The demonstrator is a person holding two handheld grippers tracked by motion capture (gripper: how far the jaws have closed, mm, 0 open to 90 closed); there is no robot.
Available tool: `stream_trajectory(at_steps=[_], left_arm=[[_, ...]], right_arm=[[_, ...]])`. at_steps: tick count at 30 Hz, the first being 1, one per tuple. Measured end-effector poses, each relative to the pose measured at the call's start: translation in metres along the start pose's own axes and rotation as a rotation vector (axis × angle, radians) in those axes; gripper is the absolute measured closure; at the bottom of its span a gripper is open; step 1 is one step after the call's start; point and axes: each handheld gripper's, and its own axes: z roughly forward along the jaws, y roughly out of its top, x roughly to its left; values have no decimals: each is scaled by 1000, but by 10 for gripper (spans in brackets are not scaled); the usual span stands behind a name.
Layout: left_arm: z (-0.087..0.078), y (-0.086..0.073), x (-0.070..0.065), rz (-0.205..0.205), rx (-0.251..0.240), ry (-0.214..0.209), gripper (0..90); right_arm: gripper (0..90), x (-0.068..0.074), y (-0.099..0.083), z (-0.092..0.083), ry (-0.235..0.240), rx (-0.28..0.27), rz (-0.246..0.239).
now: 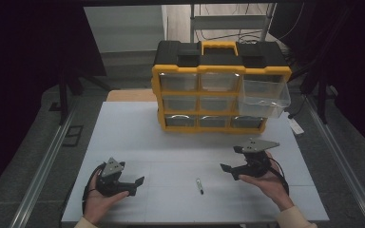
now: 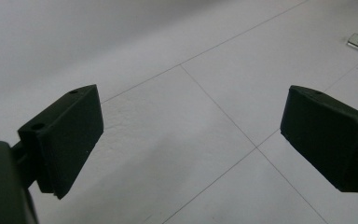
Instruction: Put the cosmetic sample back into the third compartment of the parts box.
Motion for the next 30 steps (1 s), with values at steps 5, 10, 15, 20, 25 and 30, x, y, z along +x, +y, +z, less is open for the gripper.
stream_trajectory(at_steps=[5,10,15,20,25,30], left_arm=[[1,0,-1,4,7,-5,66],[2,0,-1,8,9,-6,66],[2,0,-1,11,10,-6,67],[1,0,0,9,9,-7,67],[1,0,0,10,11,-6,67],[2,0,-1,12,11,-8,68]], right_arm=[[157,4,5,10,25,18,-28],[158,7,8,15,34,27,-35],[158,9,12,20,50,35,-51],[156,10,15,23,59,43,-65],[157,11,18,28,78,47,-76],[157,14,20,33,97,64,-89]])
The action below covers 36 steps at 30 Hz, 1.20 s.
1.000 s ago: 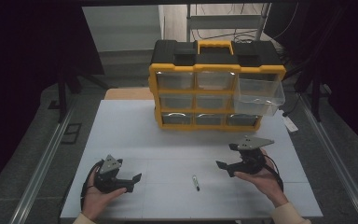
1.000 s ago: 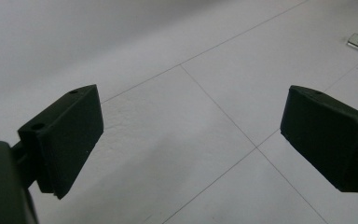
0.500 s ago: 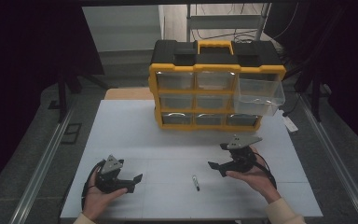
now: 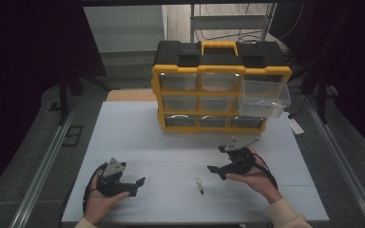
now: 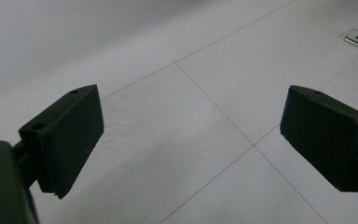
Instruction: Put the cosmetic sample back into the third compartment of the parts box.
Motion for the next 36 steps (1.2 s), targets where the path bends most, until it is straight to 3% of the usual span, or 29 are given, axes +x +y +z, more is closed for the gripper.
stream_trajectory(at_steps=[8,13,21,25,27,36], left_arm=[[2,1,-1,4,1,-8,68],[3,2,0,3,-1,-12,68],[3,3,0,9,2,-17,68],[3,3,0,7,-3,-13,68],[2,3,0,5,-5,-11,68],[2,1,0,2,-1,-7,69]], right_arm=[[157,3,4,5,21,15,-23],[156,3,4,16,49,65,-44],[154,8,4,21,99,92,-74],[154,12,4,25,124,108,-109],[150,15,3,30,160,124,-149],[148,24,4,40,232,178,-220]])
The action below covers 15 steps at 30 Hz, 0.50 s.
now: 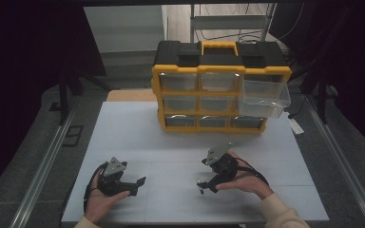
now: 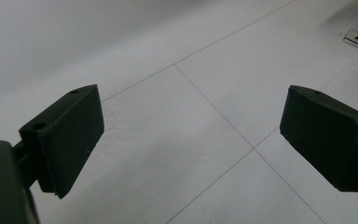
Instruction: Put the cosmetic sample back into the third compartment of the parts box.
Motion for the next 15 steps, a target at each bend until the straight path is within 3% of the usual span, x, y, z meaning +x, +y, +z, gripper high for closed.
stream_trajectory(at_steps=[5,12,15], left_arm=[[1,0,0,0,2,-1,69],[2,0,0,3,3,-2,69],[2,0,0,3,4,-3,69]], right_arm=[[145,5,2,7,48,53,-48],[134,8,3,14,93,86,-87],[127,9,4,16,89,110,-111]])
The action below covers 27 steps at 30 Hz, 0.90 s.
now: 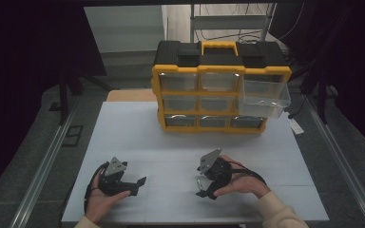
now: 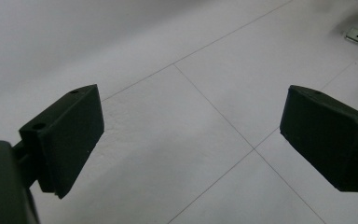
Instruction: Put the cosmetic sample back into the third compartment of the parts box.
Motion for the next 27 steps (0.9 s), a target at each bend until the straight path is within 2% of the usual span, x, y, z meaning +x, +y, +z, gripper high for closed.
stream_trajectory(at_steps=[3,4,5,6,8,10,11,13,16,20,27], left_arm=[[0,0,0,4,2,3,69],[0,0,0,4,2,4,69],[0,0,0,3,1,5,68],[0,0,0,2,1,5,69],[0,0,0,1,2,6,69],[0,0,-1,2,5,5,69],[1,0,-1,3,6,5,69],[1,0,-1,5,6,5,69],[1,0,-1,4,6,5,69],[1,0,-1,3,7,6,69],[0,0,-1,4,7,7,69]], right_arm=[[127,1,1,3,-1,27,-24],[127,0,1,5,17,19,-30],[128,1,1,5,-3,39,-44],[128,0,1,7,16,37,-48],[129,0,0,9,24,37,-49],[126,0,-1,12,32,60,-71],[126,0,0,12,11,78,-85],[125,1,0,14,25,81,-85],[134,2,1,17,28,99,-110],[168,3,0,20,21,111,-124],[230,2,0,19,42,108,-127]])
